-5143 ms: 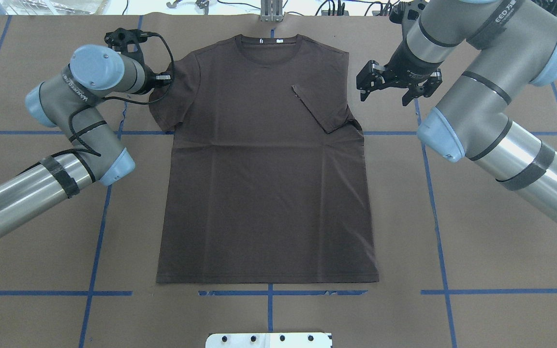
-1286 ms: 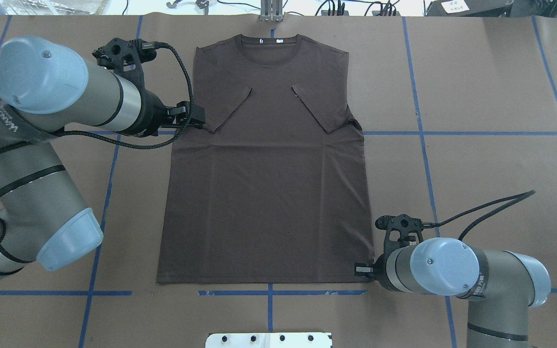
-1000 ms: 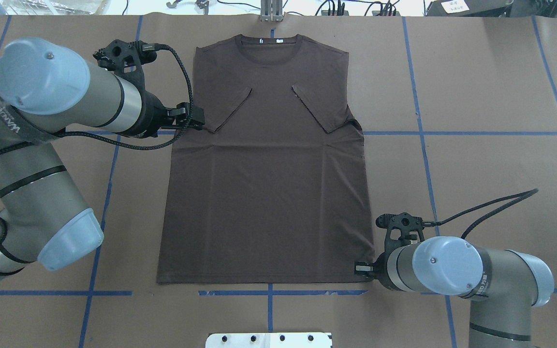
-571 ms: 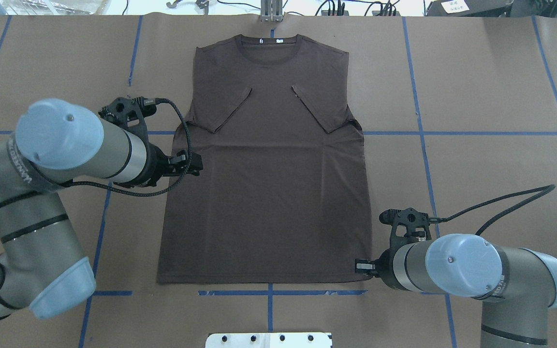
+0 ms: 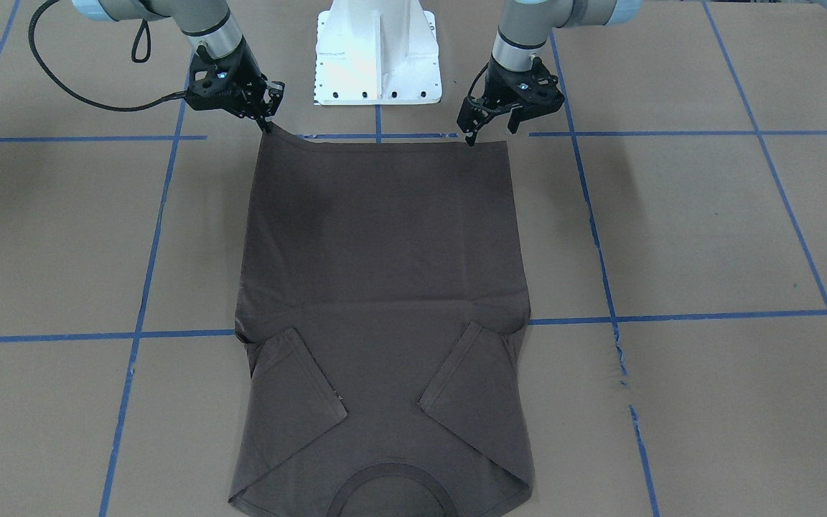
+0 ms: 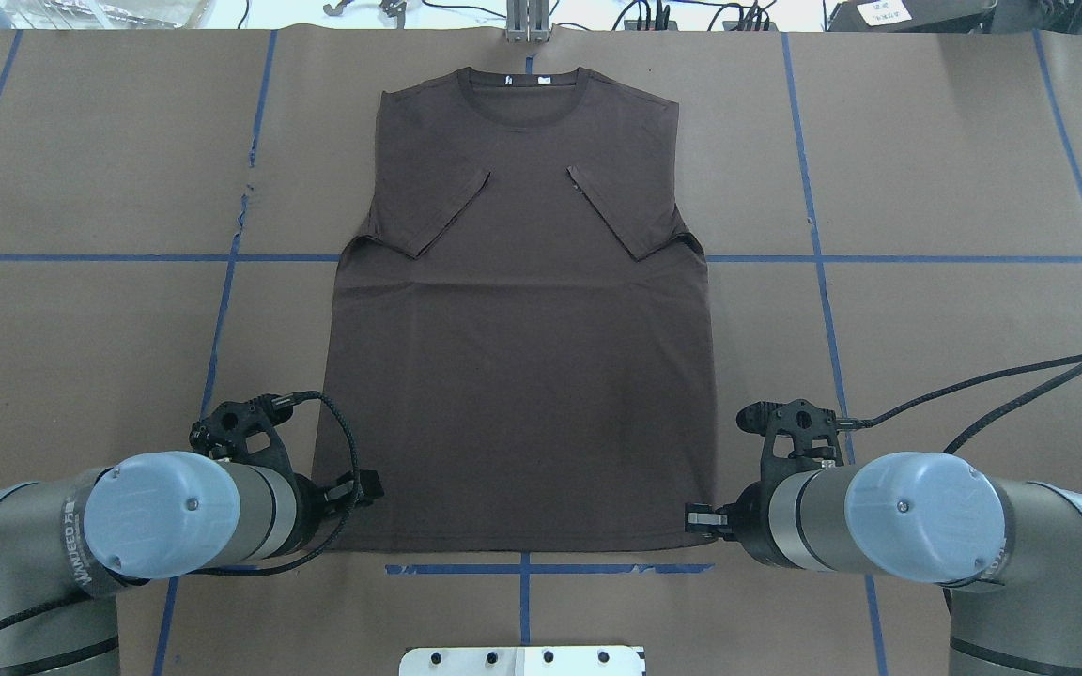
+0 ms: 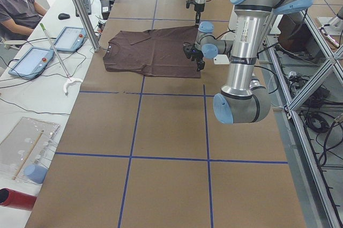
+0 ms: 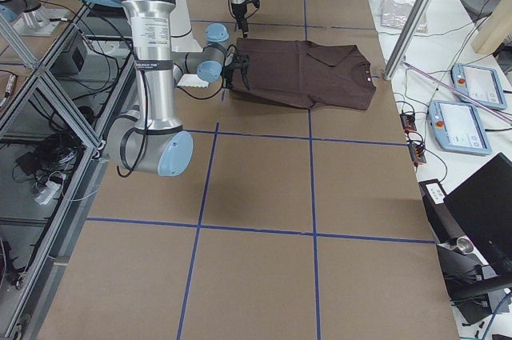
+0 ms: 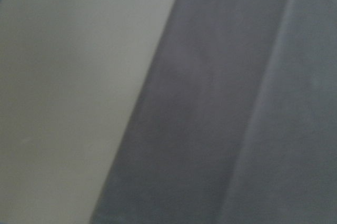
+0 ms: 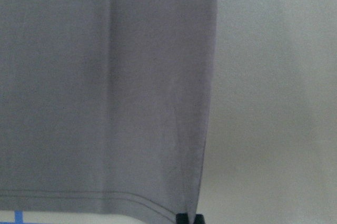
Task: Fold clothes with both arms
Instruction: 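Move the left gripper down to the hem corner nearest it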
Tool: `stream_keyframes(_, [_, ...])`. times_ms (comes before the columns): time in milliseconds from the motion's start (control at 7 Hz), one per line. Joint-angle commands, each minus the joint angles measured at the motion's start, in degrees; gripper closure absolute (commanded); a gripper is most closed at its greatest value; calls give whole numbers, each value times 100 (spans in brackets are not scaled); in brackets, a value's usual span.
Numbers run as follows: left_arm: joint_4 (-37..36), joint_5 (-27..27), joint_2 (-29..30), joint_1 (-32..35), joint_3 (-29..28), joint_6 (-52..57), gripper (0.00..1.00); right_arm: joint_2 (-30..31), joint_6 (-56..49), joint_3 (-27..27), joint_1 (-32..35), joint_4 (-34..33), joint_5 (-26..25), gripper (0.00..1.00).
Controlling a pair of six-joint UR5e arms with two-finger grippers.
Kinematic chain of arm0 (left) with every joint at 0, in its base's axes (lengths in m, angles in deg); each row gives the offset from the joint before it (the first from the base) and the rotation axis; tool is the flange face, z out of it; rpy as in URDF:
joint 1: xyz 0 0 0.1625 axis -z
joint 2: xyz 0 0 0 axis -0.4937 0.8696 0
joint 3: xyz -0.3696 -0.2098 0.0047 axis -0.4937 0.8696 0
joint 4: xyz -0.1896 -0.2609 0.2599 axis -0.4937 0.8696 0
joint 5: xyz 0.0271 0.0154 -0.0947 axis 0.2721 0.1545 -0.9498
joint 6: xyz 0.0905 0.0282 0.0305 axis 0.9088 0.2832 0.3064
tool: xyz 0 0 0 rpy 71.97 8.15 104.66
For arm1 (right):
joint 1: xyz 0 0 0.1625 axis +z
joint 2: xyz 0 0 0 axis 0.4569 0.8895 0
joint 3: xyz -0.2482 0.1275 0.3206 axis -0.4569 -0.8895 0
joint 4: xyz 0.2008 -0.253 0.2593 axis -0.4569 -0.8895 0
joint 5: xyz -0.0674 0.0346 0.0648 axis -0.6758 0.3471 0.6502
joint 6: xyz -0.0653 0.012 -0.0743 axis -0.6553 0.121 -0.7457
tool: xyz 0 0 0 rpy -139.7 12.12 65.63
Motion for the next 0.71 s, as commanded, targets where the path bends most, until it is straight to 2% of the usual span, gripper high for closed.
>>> stream_keyframes(0, [3,92,-137,-113,-95,-126,0,-42,6,21,4,0,3,100])
stream_keyframes(571, [12,198,-31,-333,-552,-284,3,-42,-2,21,4,0,3,100])
